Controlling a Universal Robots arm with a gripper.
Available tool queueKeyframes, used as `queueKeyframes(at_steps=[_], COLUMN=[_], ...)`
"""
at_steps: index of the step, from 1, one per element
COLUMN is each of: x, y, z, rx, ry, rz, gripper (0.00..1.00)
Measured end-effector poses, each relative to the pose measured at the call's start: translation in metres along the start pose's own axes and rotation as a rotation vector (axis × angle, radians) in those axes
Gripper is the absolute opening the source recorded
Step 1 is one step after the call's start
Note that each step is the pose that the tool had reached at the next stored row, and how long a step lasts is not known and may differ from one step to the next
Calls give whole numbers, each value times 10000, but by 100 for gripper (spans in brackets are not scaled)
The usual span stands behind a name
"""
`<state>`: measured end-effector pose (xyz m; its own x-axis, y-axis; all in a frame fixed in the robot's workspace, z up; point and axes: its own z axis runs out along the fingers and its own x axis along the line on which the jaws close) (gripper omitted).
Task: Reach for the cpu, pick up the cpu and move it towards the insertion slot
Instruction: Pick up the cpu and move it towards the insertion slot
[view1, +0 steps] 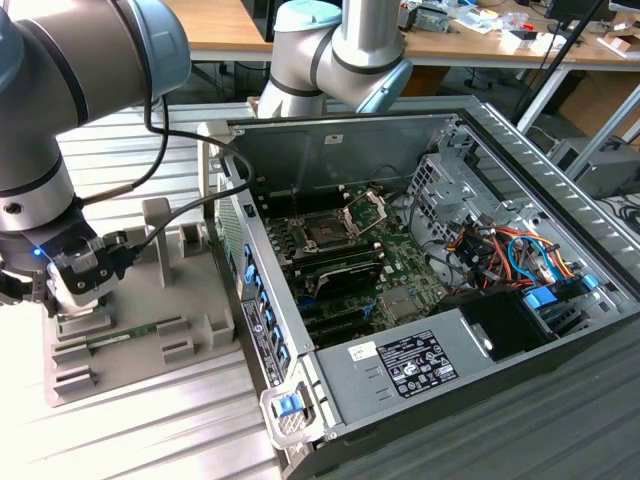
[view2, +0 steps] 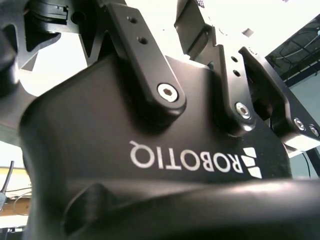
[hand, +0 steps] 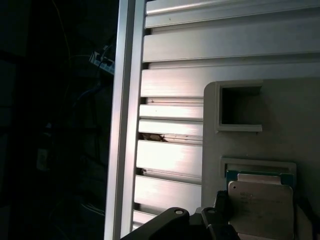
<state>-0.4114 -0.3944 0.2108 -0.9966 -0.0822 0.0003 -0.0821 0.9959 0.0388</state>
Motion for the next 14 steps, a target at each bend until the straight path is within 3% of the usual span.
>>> queueKeyframes(at_steps=[14], x=[0], y=[1], z=[-38], rx=[0], ry=[0], rz=[-1], gripper=[55])
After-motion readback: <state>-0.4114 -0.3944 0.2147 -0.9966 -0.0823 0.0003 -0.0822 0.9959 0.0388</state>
